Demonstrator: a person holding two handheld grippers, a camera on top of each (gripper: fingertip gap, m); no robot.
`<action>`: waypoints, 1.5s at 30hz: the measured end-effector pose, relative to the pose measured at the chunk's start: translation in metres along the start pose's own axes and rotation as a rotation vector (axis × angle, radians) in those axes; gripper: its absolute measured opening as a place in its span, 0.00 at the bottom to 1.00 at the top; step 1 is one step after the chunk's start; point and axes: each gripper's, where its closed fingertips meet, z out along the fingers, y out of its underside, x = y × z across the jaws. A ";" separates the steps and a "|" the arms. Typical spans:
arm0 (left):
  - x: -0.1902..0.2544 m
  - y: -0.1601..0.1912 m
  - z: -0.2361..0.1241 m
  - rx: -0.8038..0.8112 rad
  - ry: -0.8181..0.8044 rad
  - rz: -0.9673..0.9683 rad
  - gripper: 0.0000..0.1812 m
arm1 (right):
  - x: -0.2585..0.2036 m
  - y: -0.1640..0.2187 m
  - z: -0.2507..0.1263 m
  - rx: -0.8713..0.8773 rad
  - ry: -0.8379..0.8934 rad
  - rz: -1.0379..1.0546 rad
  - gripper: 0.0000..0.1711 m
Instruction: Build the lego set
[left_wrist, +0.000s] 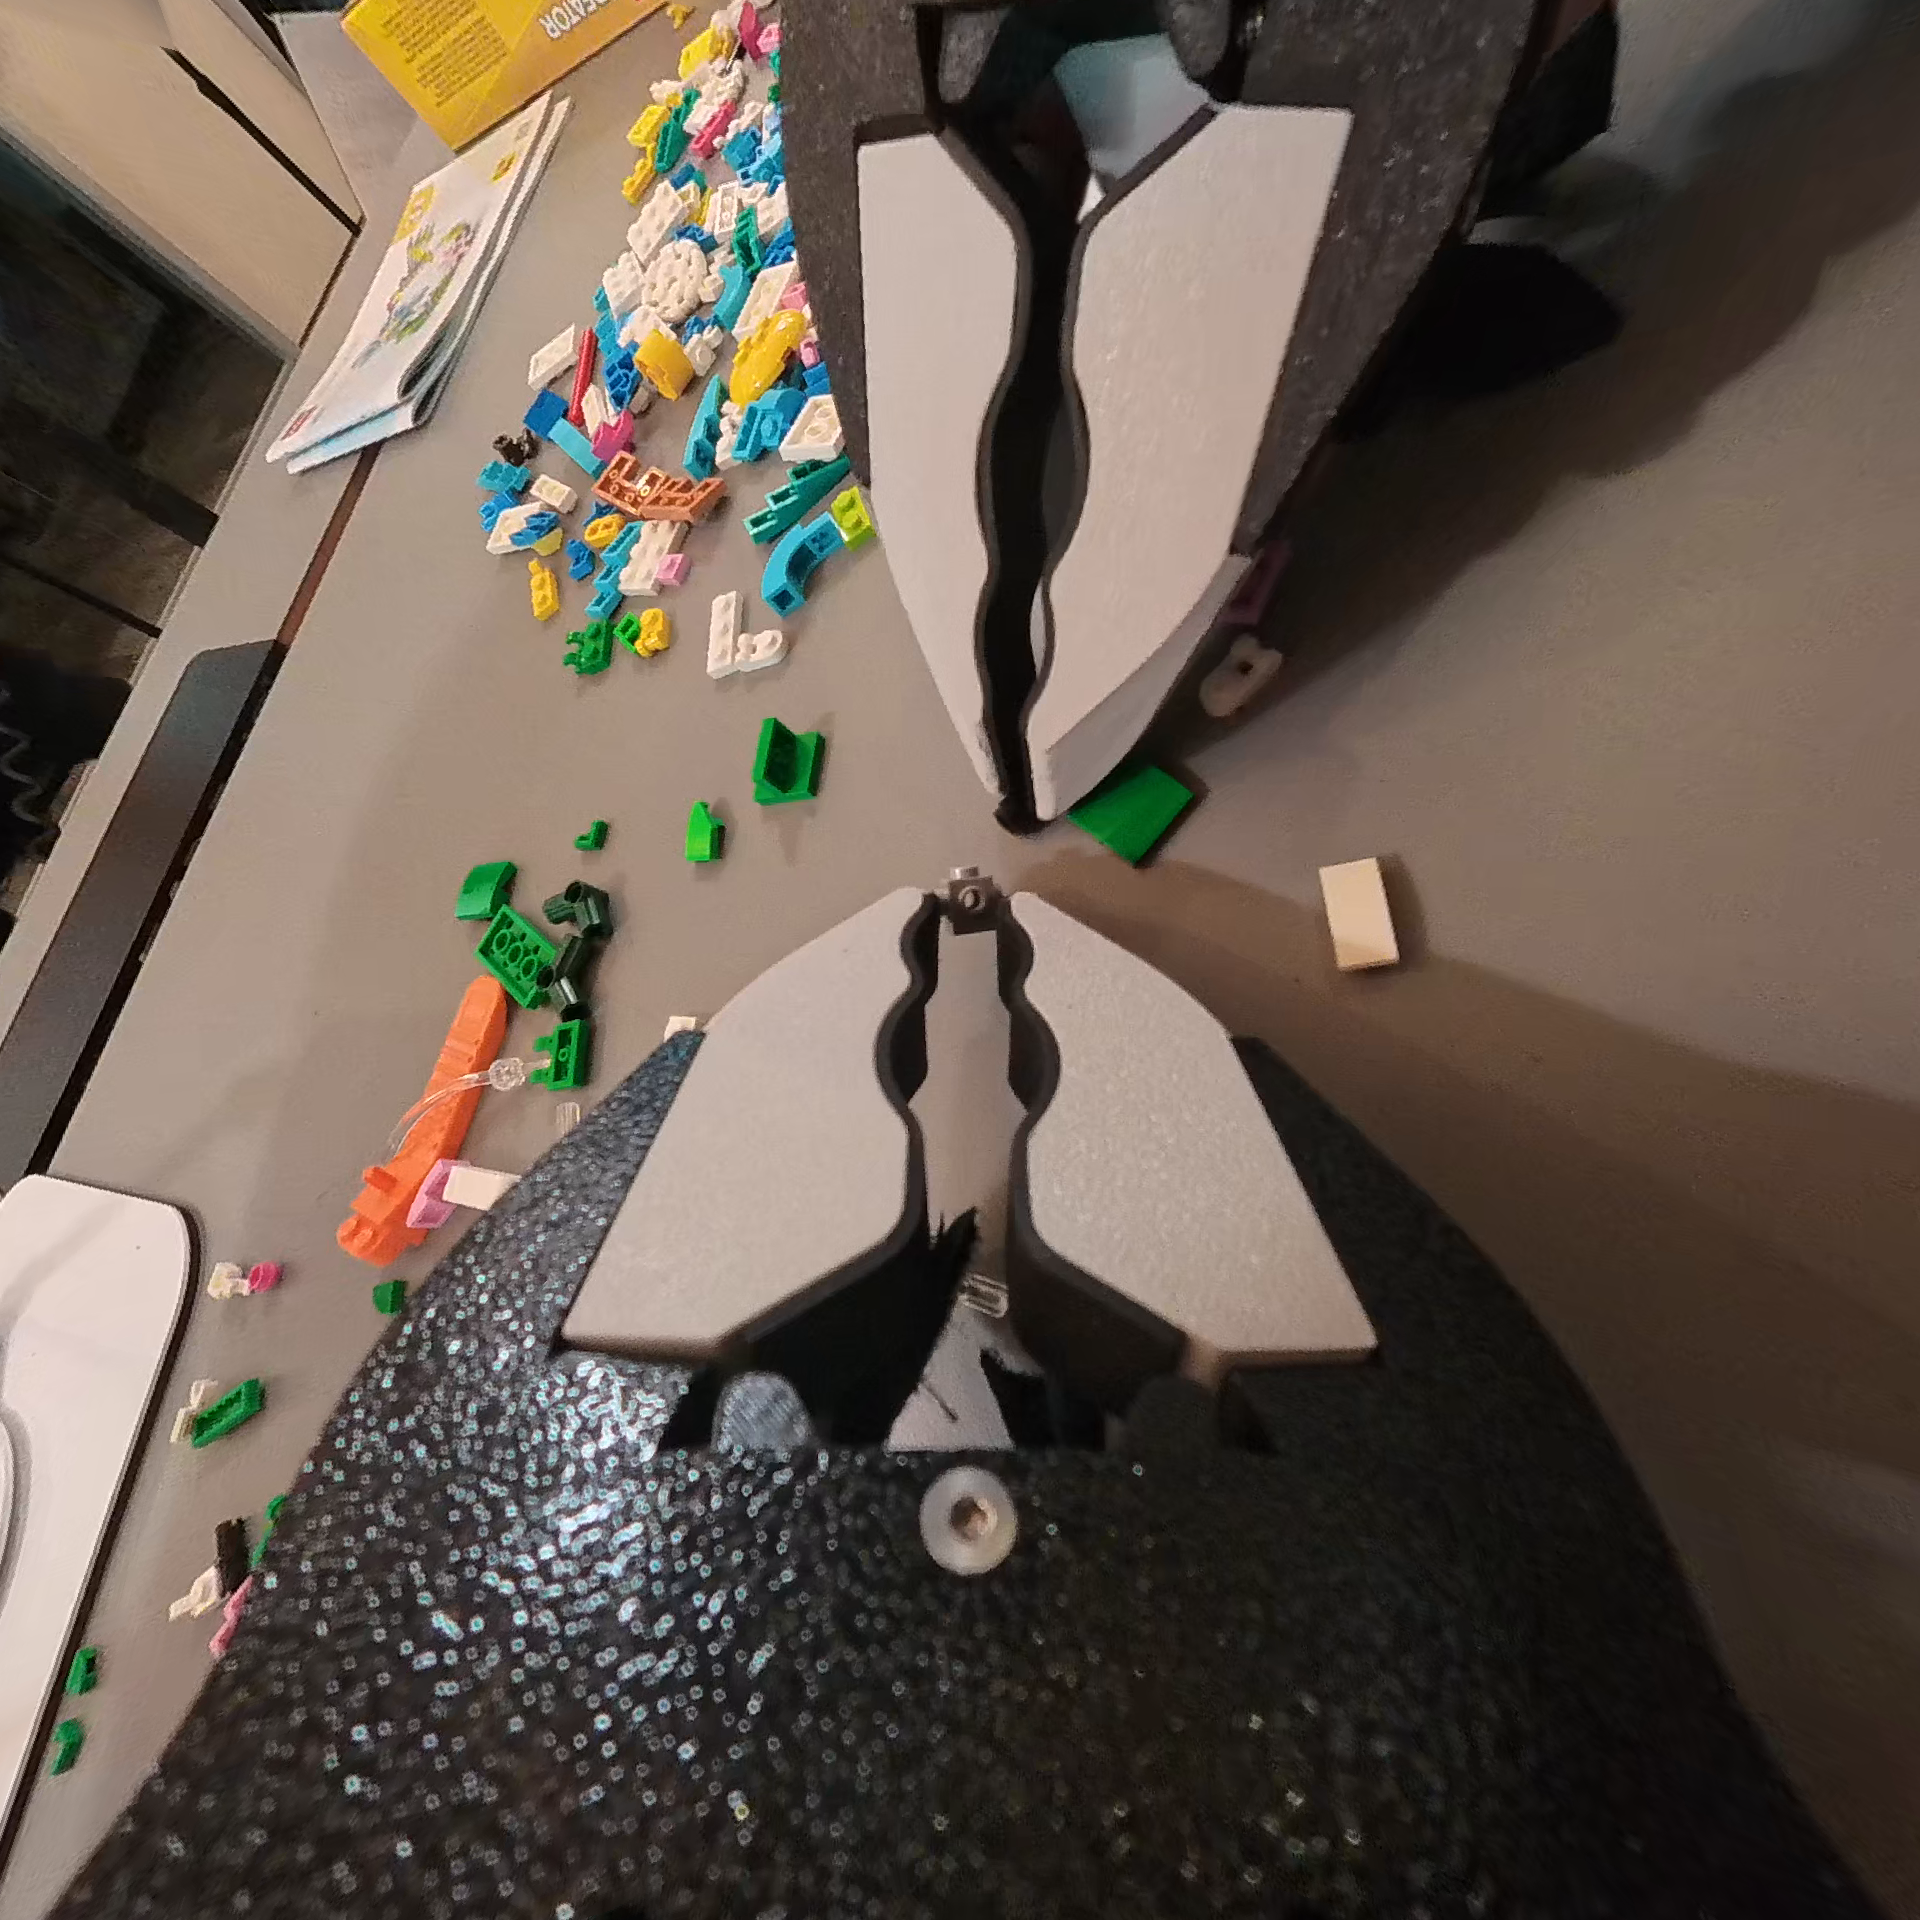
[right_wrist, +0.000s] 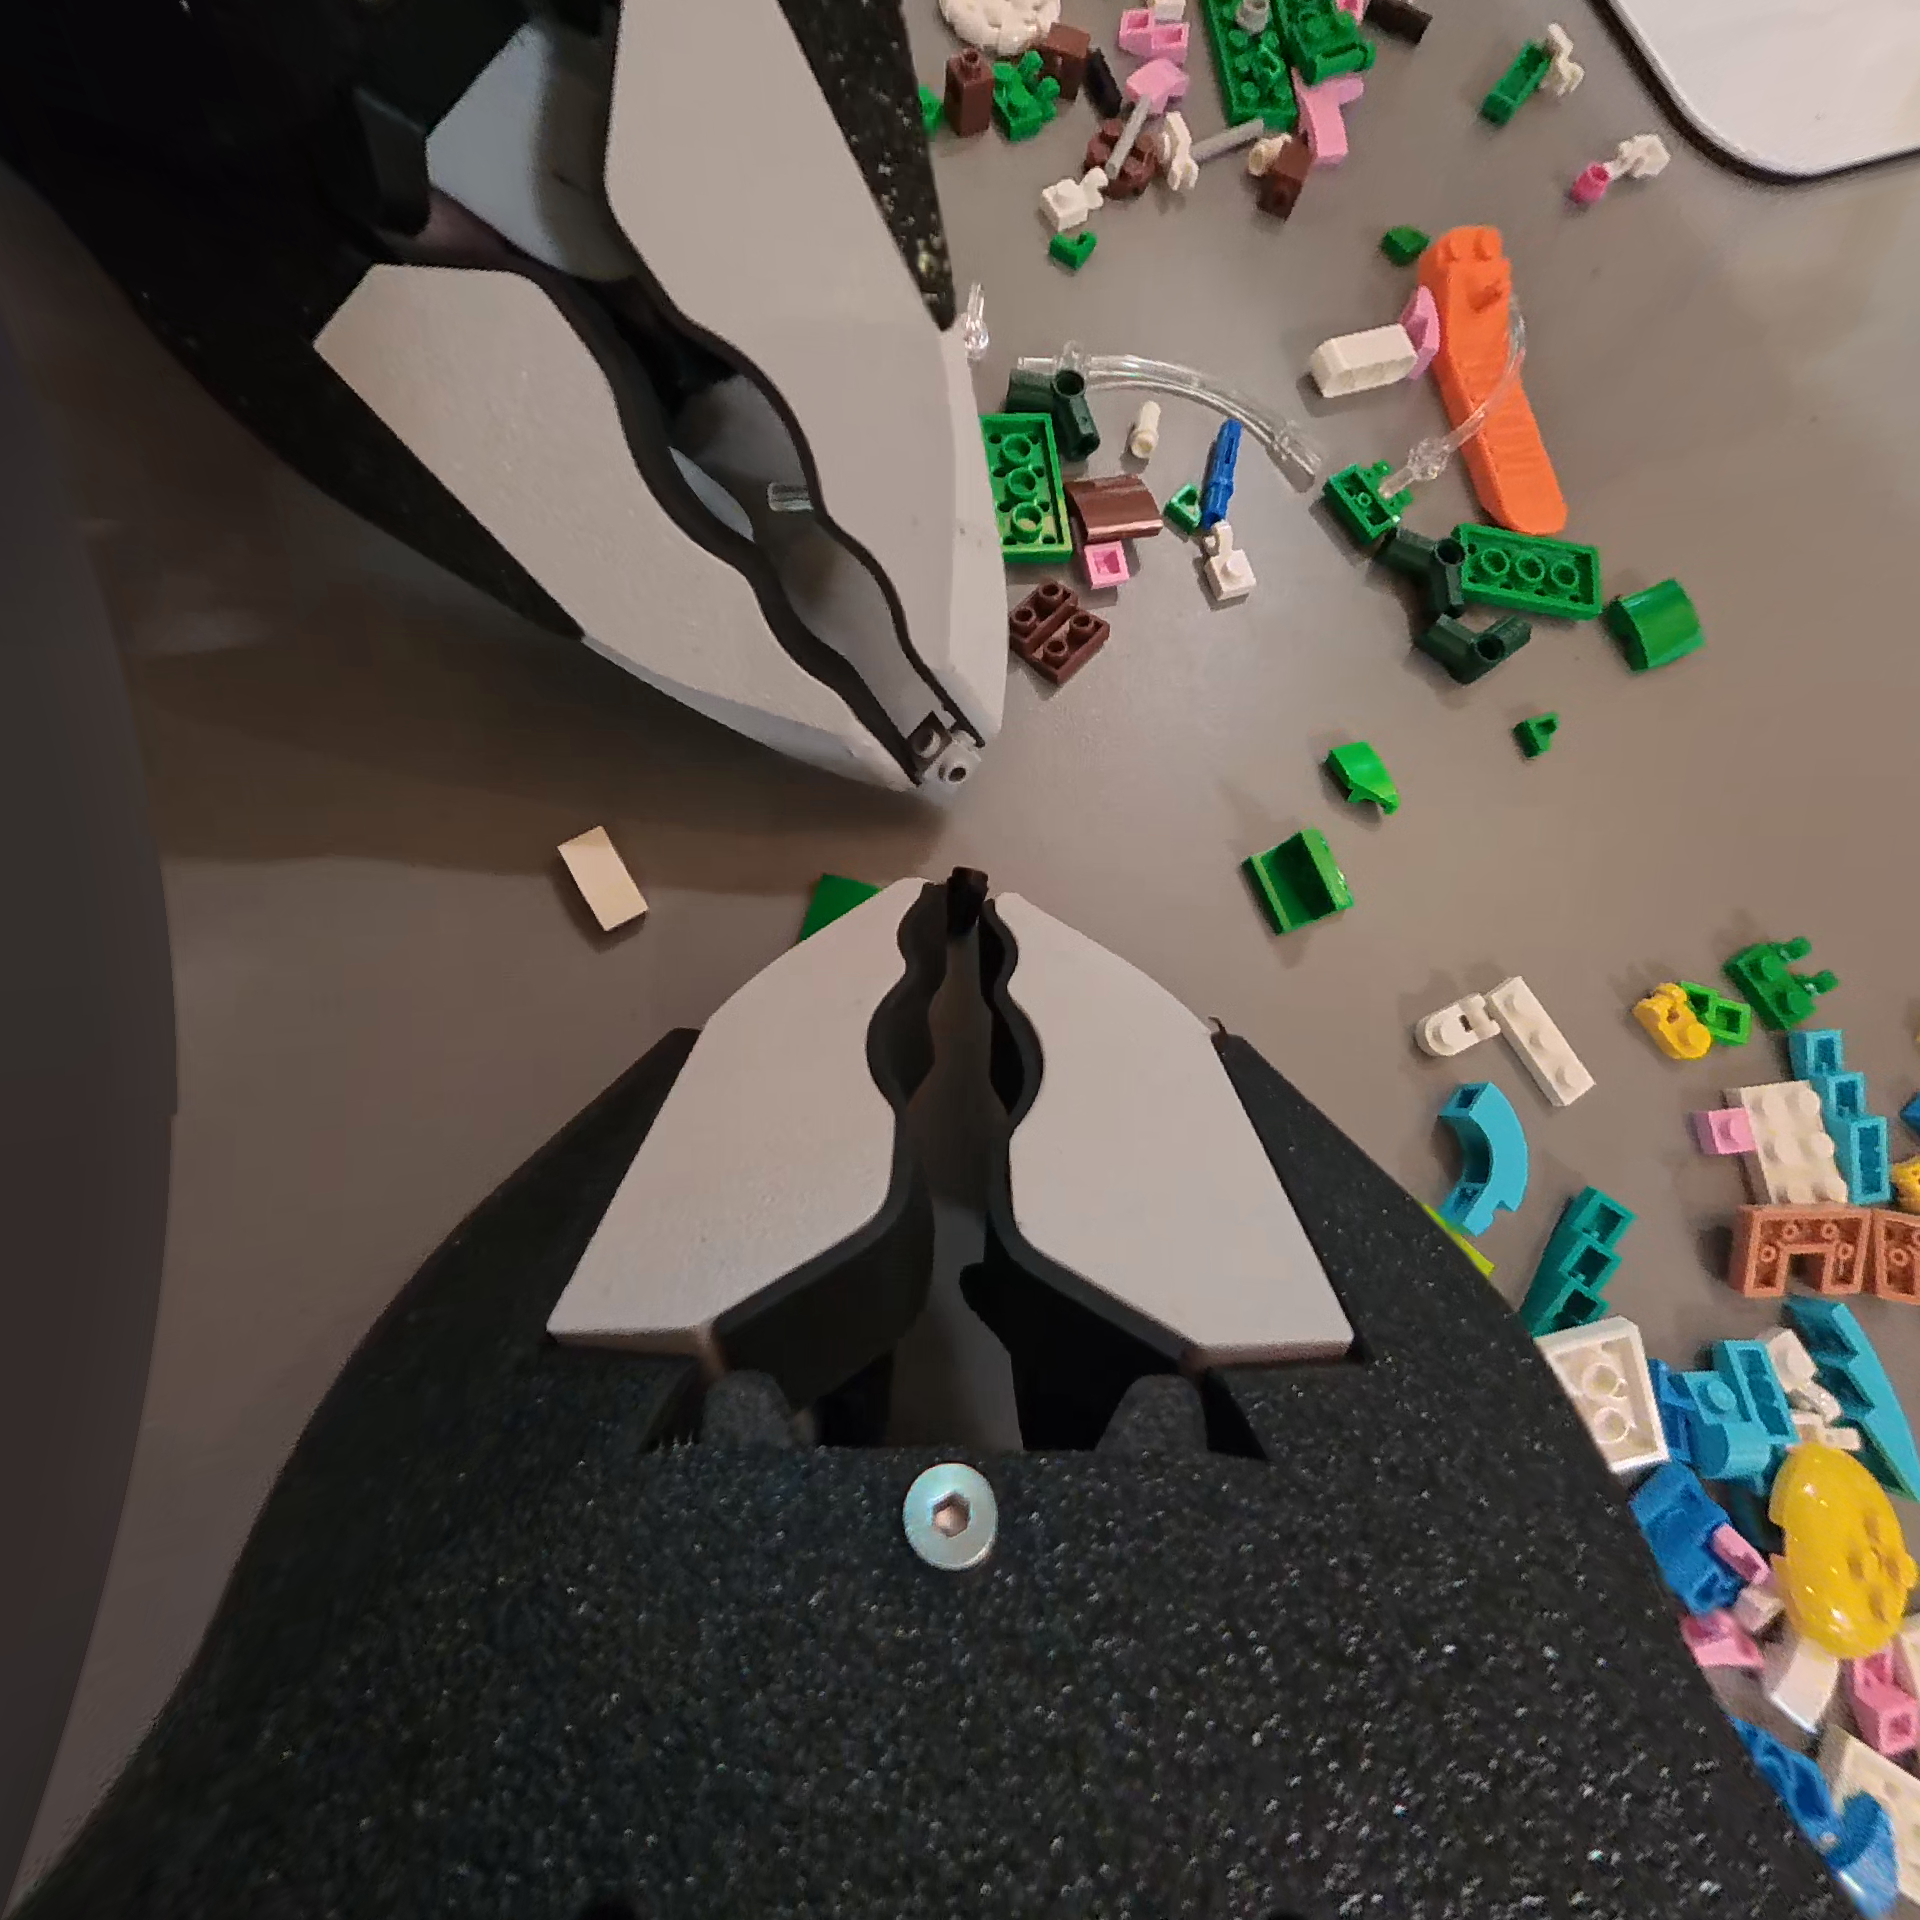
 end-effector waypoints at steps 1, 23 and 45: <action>0.000 0.000 0.000 0.000 0.000 0.000 0.06 | 0.001 0.000 0.000 0.004 0.011 -0.019 0.03; 0.012 0.004 -0.004 -0.100 0.069 0.062 0.05 | -0.009 -0.013 0.002 -0.078 0.339 -0.942 0.03; 0.013 0.003 -0.004 -0.165 0.036 0.187 0.05 | -0.020 -0.018 0.005 -0.006 0.297 -0.969 0.00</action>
